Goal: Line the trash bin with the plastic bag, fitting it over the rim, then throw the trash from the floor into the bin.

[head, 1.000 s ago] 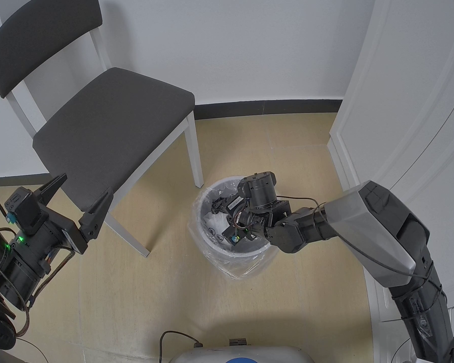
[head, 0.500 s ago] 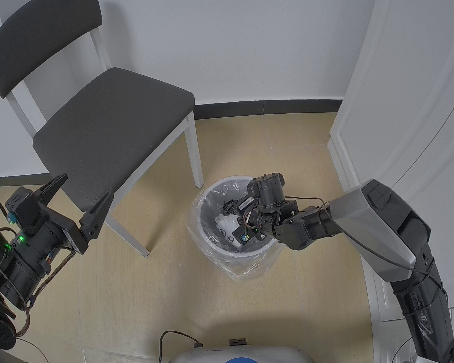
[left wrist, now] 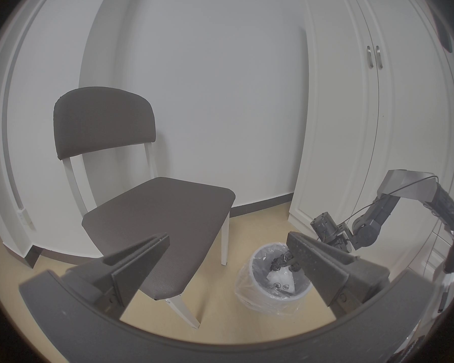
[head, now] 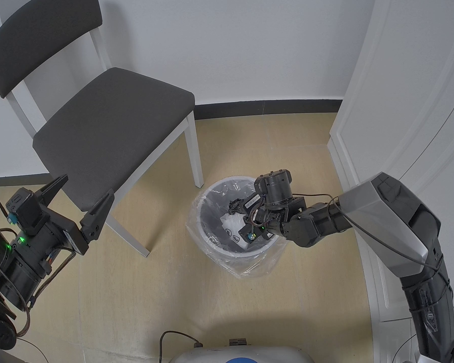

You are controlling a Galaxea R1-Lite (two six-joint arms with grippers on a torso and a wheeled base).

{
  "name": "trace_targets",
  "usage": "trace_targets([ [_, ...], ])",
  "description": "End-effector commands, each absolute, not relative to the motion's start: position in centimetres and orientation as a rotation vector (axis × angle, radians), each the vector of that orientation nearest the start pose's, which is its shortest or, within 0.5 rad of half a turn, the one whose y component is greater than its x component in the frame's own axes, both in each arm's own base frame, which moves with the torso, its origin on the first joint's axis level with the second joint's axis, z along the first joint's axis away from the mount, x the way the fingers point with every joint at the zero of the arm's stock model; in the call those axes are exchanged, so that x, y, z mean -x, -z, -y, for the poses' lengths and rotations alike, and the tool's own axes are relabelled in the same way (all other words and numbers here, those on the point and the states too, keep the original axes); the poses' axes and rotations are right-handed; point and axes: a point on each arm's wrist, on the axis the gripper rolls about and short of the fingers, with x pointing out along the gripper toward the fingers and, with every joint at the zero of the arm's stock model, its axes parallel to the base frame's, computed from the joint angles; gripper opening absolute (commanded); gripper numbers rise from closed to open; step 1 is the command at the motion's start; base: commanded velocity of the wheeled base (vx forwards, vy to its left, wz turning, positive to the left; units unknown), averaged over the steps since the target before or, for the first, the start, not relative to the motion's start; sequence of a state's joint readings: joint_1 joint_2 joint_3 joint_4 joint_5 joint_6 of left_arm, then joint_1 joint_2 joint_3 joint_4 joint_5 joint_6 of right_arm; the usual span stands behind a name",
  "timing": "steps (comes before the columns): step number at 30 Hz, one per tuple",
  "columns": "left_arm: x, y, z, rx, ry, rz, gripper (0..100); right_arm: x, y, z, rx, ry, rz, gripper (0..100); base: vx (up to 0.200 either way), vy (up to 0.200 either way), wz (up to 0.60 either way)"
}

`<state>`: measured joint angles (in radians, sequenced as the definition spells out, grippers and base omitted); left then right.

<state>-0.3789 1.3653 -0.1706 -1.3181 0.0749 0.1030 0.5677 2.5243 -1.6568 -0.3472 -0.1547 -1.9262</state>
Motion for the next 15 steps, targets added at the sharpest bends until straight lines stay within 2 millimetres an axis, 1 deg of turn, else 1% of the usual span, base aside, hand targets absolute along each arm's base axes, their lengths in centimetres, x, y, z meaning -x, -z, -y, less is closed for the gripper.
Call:
trace_targets([
  [1, -16.30, -17.09, 6.31, -0.076, 0.297, 0.134, 100, -42.48, -4.88, -26.49, 2.036, -0.748, 0.070, 0, 0.000, 0.000, 0.00],
  [8, -16.31, -17.08, 6.31, -0.075, 0.297, 0.132, 100, -42.92, -4.87, -25.86, 2.071, -0.742, 0.069, 0, 0.000, 0.000, 0.00],
  [9, -16.32, -17.13, 6.32, -0.074, 0.297, 0.135, 100, -42.92, -4.79, -25.86, 2.071, -0.744, 0.068, 100, 0.000, 0.000, 0.00],
  [15, -16.30, -17.09, 6.31, -0.074, 0.297, 0.134, 100, -42.93, -4.53, -25.87, 2.072, -0.748, 0.065, 100, 0.000, 0.000, 0.00],
])
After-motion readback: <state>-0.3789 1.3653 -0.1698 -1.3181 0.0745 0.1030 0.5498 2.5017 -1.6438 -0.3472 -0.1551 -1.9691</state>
